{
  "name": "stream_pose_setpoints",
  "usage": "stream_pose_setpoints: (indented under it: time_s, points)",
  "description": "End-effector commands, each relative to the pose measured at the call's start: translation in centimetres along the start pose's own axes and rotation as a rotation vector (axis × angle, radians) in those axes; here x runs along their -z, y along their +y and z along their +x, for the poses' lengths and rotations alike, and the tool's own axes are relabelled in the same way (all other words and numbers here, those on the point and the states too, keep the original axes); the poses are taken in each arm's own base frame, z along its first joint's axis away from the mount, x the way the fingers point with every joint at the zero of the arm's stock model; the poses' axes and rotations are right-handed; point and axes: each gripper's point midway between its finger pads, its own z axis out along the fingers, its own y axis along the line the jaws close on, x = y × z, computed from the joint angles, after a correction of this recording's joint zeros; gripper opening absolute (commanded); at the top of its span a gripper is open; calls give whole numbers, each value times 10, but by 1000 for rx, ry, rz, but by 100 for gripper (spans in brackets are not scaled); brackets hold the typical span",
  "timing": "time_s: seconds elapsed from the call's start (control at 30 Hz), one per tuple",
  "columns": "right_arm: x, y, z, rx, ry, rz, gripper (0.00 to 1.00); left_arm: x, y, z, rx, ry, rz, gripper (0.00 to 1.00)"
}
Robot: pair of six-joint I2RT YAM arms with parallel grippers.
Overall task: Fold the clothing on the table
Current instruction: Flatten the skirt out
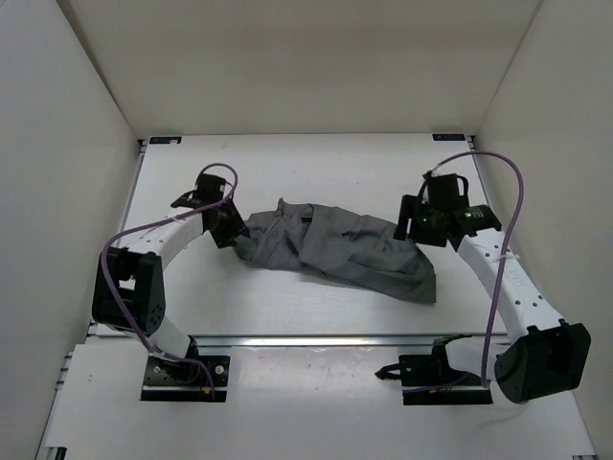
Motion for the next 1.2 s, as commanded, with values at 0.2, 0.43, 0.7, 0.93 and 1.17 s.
stream_pose_setpoints:
  time_s: [0.2, 0.43, 0.7, 0.93, 1.17]
  points:
    - [-28, 170, 15, 242, 26, -421, 64, 8, -79, -11, -44, -62, 126, 59]
    - [-81, 216, 45, 293, 153, -396, 73, -41, -70, 18, -26, 34, 7, 67]
    - [-130, 204, 89, 326, 313, -273, 23, -77, -51, 53, -66, 148, -37, 12]
    - [-102, 165, -2, 281, 145, -240, 0, -53, -55, -14, 16, 37, 61, 0]
    - [-19, 155, -127, 336, -128, -301, 1, 40, -116, -123, -47, -235, 263, 4]
